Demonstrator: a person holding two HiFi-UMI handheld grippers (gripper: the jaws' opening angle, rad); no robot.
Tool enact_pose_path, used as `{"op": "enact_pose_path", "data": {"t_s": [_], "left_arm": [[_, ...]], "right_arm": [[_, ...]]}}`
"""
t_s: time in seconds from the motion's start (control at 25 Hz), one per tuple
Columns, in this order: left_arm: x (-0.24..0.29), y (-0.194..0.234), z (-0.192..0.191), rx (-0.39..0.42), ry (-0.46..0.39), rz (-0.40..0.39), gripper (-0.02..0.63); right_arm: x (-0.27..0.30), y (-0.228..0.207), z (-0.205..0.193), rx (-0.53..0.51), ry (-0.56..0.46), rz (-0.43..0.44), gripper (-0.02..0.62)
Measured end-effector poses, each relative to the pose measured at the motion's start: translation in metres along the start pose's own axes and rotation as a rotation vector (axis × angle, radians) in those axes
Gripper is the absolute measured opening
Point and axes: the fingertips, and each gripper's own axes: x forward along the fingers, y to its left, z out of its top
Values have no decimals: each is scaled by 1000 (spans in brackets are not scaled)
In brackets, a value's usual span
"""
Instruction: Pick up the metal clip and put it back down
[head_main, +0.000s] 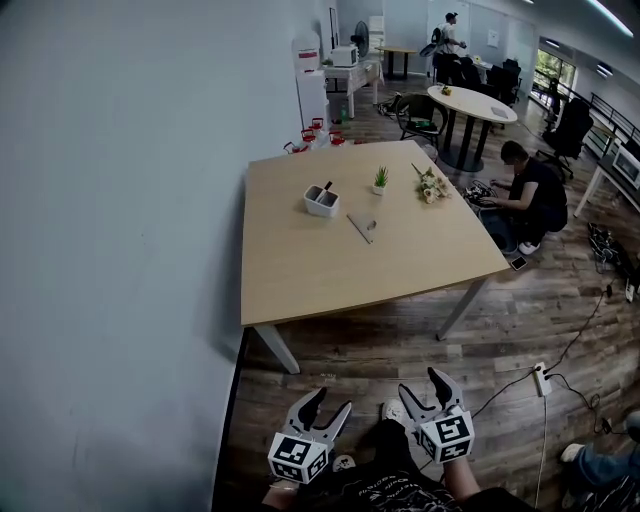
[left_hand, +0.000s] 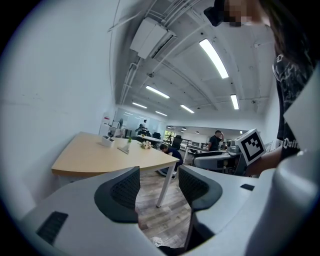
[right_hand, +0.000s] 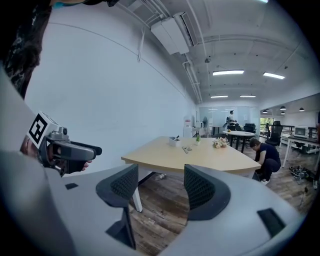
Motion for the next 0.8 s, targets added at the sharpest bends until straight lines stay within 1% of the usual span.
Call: {"op": "enact_pose_path", "data": {"t_s": [0.12,0.32,0.44,0.56,0.68,0.8], "left_arm": [[24,9,5,-7,-14,8,245],[69,26,21,-29,-38,45,245],[97,35,34,-12,-42,70,245],[125,46,47,-4,-40,108,245],[147,56,58,-20,-53,155,245],[170,62,65,-36,-53,174,245]], "right_arm": [[25,-16,5,8,-3,25,285],[74,-48,17,-4,3,70,285],[104,-66,27,0,10,106,284],[129,-83,35,-22,18,139,284],[149,-100,46,-50,16,165,284],[166,-121,57,-66,6,175,284]]}}
